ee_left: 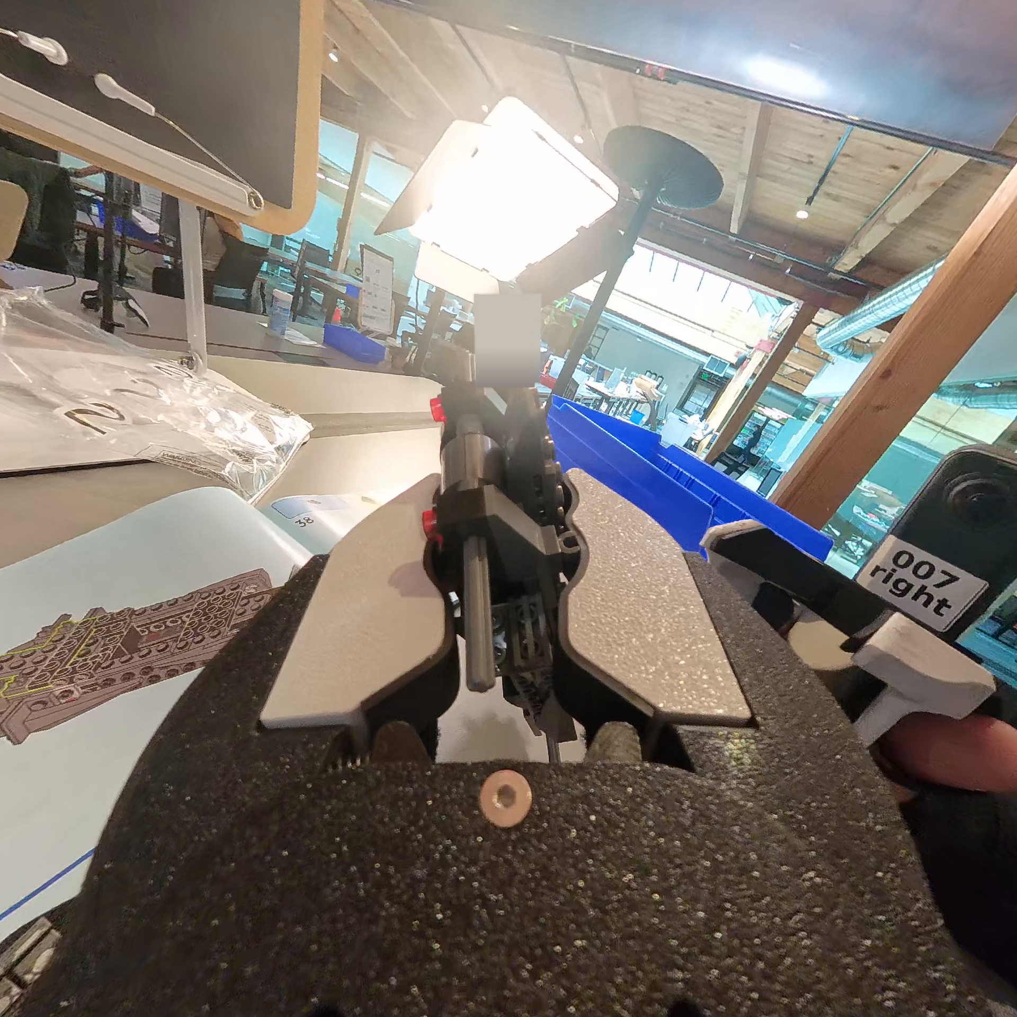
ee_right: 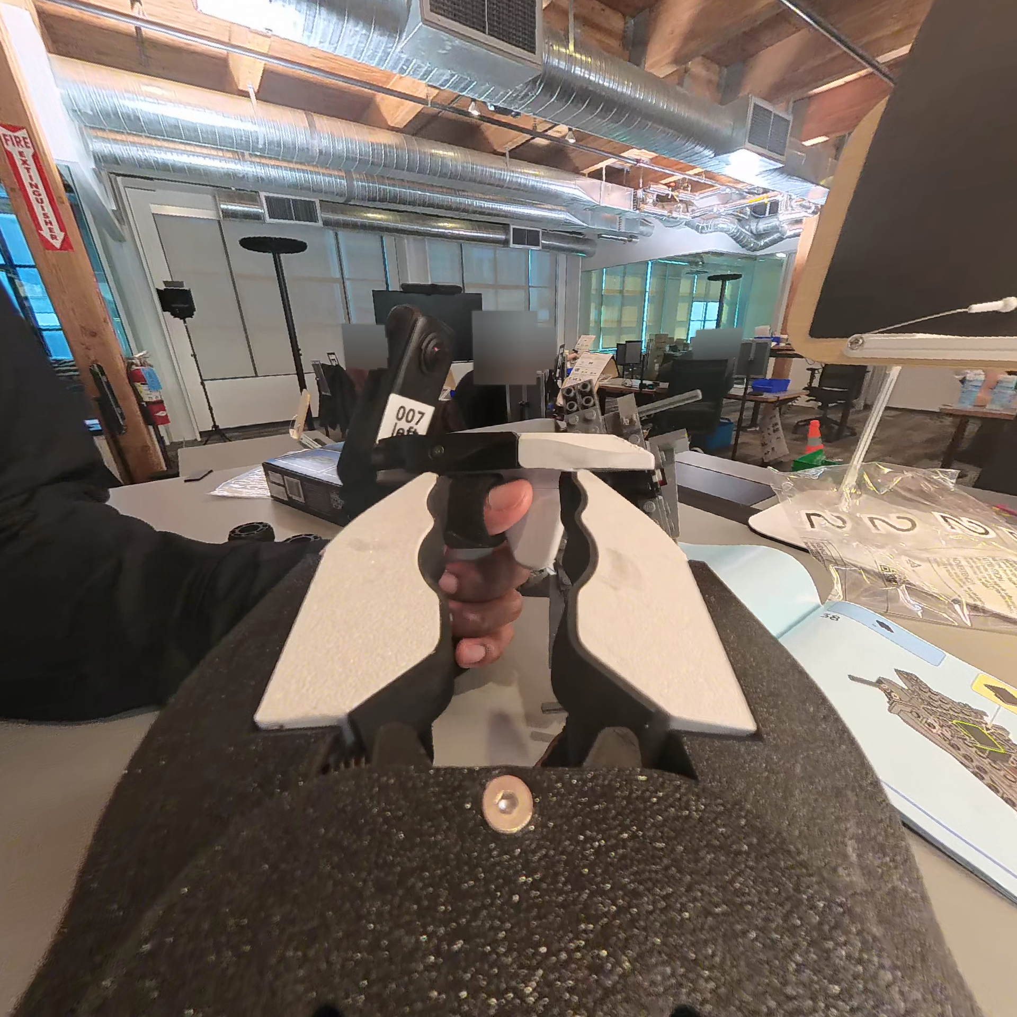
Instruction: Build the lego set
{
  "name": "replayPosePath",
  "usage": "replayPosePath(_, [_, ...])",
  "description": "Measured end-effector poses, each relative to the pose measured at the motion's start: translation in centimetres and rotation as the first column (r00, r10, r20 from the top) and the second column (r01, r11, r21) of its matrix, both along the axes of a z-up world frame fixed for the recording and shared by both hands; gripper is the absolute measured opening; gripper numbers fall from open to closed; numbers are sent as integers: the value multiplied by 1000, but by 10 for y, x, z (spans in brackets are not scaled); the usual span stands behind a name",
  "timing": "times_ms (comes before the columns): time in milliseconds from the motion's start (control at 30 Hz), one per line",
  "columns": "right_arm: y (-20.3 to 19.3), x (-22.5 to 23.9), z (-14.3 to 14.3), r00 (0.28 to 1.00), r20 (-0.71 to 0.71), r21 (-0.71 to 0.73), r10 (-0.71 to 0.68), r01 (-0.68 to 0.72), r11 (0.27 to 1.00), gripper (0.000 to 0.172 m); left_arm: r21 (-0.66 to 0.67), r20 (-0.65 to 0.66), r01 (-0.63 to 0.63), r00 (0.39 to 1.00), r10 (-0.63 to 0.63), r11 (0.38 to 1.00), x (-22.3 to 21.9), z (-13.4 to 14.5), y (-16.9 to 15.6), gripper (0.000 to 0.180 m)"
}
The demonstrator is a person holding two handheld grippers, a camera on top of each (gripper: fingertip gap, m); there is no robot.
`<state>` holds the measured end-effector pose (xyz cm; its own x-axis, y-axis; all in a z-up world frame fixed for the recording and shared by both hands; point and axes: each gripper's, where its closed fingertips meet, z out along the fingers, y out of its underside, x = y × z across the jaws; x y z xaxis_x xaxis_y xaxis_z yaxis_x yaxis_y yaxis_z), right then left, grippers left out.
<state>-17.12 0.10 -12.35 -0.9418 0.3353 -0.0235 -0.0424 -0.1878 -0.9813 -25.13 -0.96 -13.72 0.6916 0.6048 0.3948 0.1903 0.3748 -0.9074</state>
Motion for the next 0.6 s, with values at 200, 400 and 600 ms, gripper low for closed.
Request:
replayPosePath(200, [3,2,1,1000,-8,-5,-5,5,1000,38,15,31,-10,999,10,1000,-4,-2,-3,37])
replayPosePath(400, [2,3,0,1000,-13,3,5,-5,1000,38,15,33,-6,999,6,1000,-4,-3,-3,37])
replayPosePath(600, [1,3,0,1000,-12,6,19,-19,1000,38,18,33,-2,999,1,1000,-4,-3,-3,37])
